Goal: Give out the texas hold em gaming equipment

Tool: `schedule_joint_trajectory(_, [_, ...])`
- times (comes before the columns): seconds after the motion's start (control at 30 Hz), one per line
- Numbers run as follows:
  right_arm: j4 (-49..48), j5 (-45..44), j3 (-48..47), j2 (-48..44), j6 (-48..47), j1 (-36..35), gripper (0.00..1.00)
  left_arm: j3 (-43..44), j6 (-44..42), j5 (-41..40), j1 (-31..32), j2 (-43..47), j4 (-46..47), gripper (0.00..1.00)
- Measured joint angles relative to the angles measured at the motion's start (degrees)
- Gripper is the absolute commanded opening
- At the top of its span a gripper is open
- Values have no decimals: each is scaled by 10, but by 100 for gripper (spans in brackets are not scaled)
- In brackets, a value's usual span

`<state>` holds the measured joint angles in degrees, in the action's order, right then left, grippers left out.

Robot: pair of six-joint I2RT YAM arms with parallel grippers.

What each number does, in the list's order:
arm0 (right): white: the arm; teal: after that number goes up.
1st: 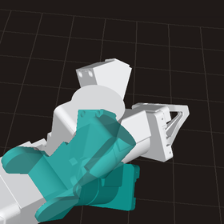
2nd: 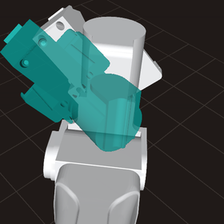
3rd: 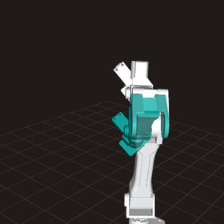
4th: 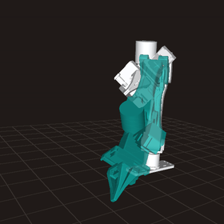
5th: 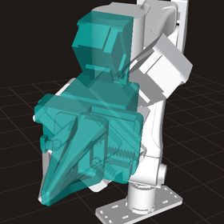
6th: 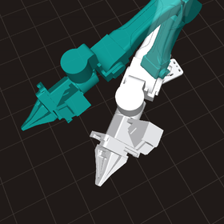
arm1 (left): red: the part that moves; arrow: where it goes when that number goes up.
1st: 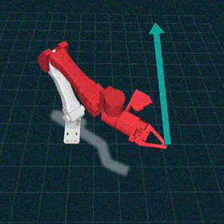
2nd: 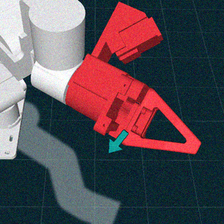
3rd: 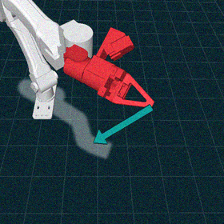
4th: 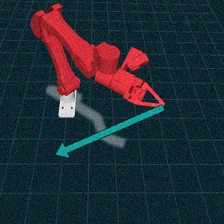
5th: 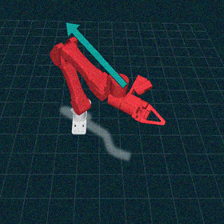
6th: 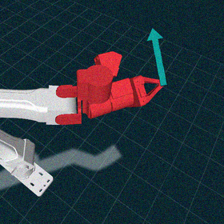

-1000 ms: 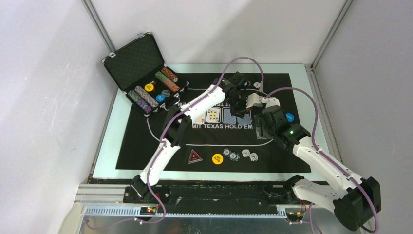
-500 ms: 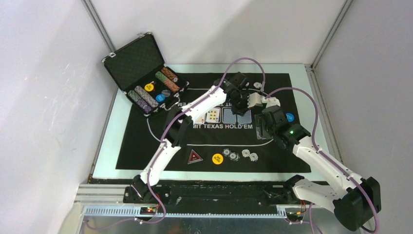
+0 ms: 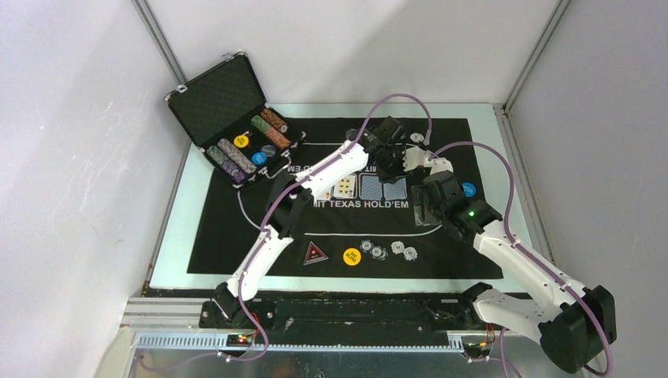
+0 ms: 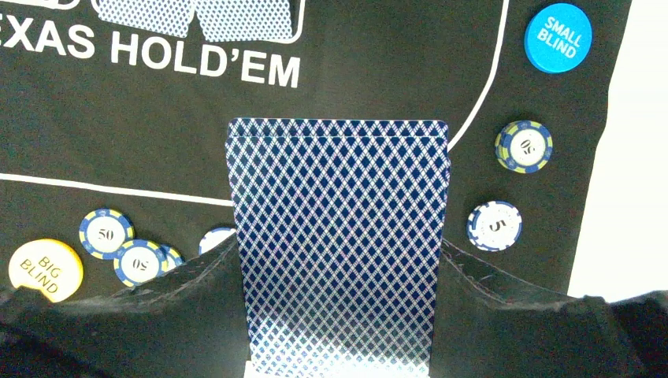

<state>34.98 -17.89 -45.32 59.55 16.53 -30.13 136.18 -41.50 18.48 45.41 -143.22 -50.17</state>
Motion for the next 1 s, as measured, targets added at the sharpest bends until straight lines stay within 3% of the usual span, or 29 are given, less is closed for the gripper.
schedule_joint_trajectory(0.13, [0, 1, 0, 0, 0, 0, 0, -5, 4, -23, 0, 0, 18, 58])
schedule_joint_trajectory(0.23, [0, 1, 1, 0, 0, 0, 0, -13, 8, -38, 0, 0, 31, 96])
schedule_joint_trajectory(0.27, [0, 1, 1, 0, 0, 0, 0, -15, 14, -45, 0, 0, 37, 98])
schedule_joint_trajectory(0.53, [0, 1, 2, 0, 0, 0, 0, -20, 56, -64, 0, 0, 100, 100])
schedule_joint_trajectory(0.7, [0, 1, 2, 0, 0, 0, 0, -57, 134, -81, -3, 5, 160, 100])
schedule_joint_trajectory(0.8, [-3, 1, 4, 0, 0, 2, 0, -129, 227, -70, -10, 33, 207, 100])
schedule_joint_trajectory(1.0, [-4, 2, 6, 0, 0, 5, 0, -361, 457, -35, -48, 164, 374, 100])
